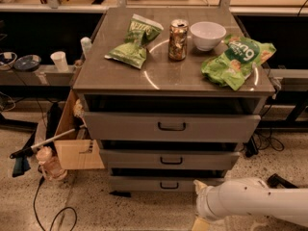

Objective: Open bottom drawer

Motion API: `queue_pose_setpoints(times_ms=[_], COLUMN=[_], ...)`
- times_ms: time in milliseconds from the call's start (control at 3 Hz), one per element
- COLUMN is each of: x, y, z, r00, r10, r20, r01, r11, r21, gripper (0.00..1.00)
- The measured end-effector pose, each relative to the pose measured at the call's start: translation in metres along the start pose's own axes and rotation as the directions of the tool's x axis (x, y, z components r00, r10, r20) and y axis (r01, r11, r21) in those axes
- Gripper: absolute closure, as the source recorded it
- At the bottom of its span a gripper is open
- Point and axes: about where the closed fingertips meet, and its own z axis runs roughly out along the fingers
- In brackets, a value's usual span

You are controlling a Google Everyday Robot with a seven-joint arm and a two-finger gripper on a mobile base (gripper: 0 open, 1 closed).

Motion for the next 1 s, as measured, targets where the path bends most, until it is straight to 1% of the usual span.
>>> queue_pose_setpoints(times_ms=[333, 667, 1000], x=[0.012, 0.017, 0.017], y=[0.001, 0.006, 0.006], z=[0.020, 0.044, 0.045], r00=[1.000, 0.997, 0.997], r10=[0.025, 0.059, 0.059], r20=[0.009, 0.044, 0.044], r01=[-0.025, -0.060, -0.060], r11=[0.9992, 0.9980, 0.9980], r21=[0.032, 0.017, 0.017], gripper=[0.00, 0.00, 0.00])
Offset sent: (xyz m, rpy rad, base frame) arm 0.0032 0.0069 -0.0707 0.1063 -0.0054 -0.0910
